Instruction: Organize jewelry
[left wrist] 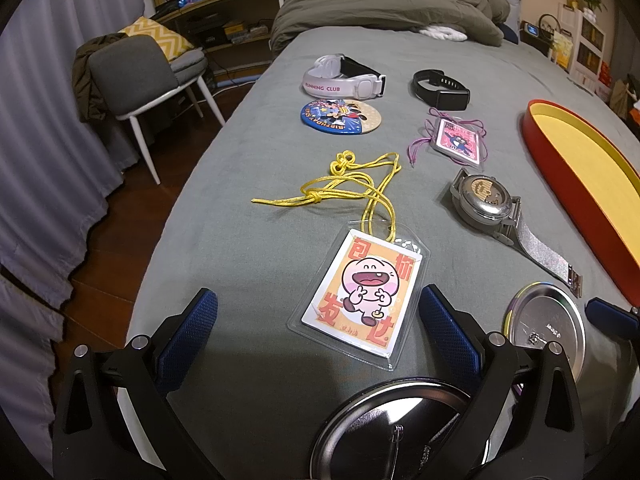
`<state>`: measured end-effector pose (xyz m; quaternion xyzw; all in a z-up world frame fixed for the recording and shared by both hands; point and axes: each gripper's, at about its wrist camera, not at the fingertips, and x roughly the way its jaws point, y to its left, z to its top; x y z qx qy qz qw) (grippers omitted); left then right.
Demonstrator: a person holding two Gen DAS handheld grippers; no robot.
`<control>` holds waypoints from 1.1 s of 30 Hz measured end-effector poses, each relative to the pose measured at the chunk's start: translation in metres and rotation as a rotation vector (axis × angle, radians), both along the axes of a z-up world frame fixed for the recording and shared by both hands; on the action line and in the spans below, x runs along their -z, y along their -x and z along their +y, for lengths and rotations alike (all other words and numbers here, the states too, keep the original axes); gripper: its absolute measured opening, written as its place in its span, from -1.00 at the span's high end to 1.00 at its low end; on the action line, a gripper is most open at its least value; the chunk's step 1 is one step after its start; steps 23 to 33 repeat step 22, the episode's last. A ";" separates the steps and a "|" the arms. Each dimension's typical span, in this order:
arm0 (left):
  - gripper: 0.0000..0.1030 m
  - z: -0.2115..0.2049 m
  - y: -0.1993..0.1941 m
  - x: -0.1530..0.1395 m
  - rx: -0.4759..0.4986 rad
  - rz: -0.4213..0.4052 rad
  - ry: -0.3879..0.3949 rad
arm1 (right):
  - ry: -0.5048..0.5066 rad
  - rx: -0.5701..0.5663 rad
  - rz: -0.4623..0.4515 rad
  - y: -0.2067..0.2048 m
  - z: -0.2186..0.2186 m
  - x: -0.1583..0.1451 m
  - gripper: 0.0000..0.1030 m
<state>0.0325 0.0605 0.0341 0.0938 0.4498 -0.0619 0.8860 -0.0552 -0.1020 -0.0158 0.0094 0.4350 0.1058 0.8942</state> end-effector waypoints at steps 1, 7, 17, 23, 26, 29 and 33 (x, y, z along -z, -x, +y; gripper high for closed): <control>-0.90 0.000 0.000 0.000 0.000 -0.001 -0.002 | 0.000 0.000 0.000 0.000 0.000 0.000 -0.84; -0.90 0.000 0.000 0.000 0.000 -0.001 0.000 | 0.000 0.000 0.000 0.000 0.000 0.000 -0.84; -0.90 -0.001 -0.002 0.001 0.000 0.003 0.005 | 0.000 0.000 0.000 0.000 0.000 0.000 -0.84; -0.90 0.000 -0.002 0.001 0.000 0.003 0.006 | 0.000 0.000 0.000 0.000 0.000 0.000 -0.84; -0.90 0.000 -0.002 0.001 0.000 0.003 0.006 | 0.000 0.000 0.000 0.000 0.000 0.000 -0.84; -0.90 0.000 -0.002 0.001 0.000 0.003 0.006 | 0.000 0.000 0.000 0.000 0.000 0.000 -0.84; -0.90 0.000 -0.002 0.001 0.000 0.003 0.006 | 0.000 0.000 0.000 0.000 0.000 0.000 -0.84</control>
